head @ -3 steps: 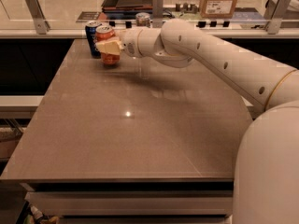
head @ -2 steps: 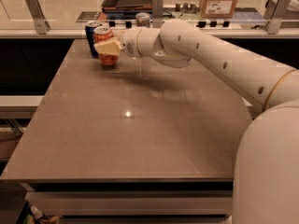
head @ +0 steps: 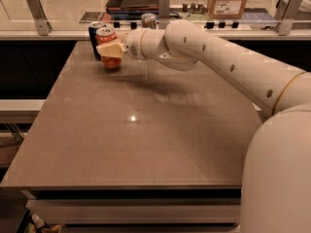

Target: Move coke can near pepsi can

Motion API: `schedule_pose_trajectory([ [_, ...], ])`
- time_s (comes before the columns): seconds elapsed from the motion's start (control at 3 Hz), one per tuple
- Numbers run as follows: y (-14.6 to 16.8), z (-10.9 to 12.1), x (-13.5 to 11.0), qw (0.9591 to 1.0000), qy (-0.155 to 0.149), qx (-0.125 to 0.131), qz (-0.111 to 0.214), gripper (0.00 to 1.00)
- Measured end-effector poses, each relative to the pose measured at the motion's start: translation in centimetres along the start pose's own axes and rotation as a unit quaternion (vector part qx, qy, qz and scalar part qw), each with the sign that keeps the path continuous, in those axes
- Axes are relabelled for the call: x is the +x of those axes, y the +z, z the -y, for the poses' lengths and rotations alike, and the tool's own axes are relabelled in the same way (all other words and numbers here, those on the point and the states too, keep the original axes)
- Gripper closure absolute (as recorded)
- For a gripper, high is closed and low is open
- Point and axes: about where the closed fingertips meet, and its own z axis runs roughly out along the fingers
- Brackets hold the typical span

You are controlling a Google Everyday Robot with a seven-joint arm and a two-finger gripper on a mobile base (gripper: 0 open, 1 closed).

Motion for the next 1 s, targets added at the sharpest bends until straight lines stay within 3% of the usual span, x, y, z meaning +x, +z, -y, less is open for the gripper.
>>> schedule_pose_trajectory([
  [0.67, 0.39, -0.41, -0.03, 1.0, 0.0, -0.004, 0.0, 0.13],
  [1.0, 0.57, -0.61, -0.04, 1.0, 0.0, -0.006, 0.0, 0.0],
])
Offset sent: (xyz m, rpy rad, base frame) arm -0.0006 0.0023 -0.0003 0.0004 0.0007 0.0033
